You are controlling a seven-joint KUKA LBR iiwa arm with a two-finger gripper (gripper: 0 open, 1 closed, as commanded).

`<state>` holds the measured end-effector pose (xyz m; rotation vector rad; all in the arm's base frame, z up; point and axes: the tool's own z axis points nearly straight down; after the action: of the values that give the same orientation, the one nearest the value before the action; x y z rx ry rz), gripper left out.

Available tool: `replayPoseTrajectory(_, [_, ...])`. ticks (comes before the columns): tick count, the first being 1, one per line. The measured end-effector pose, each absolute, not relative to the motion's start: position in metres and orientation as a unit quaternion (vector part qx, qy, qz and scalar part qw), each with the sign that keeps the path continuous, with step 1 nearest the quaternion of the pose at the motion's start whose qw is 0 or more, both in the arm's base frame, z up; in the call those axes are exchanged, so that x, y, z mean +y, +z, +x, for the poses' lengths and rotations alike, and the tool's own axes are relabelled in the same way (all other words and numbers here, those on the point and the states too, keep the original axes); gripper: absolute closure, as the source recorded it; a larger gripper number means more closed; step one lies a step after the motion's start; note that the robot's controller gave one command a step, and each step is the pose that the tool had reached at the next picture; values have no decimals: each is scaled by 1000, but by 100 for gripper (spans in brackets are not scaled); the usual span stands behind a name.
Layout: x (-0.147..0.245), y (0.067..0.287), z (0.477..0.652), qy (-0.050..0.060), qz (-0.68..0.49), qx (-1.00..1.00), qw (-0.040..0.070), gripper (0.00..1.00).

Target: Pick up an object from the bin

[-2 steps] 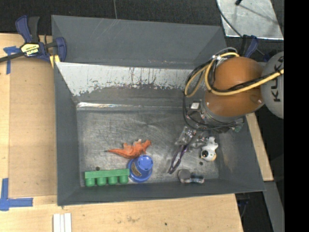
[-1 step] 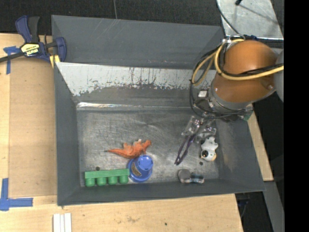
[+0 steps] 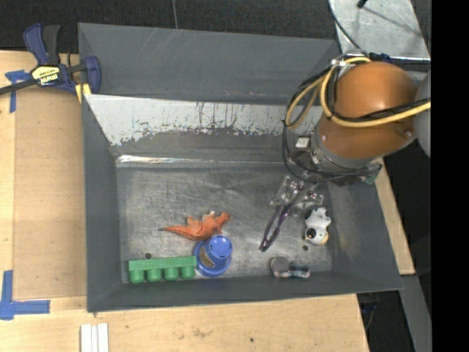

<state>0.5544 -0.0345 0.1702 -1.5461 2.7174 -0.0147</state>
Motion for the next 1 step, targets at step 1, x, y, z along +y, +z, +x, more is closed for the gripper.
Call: replayPoseTrajectory(1, [-39, 177, 558, 5, -498, 867, -3, 100])
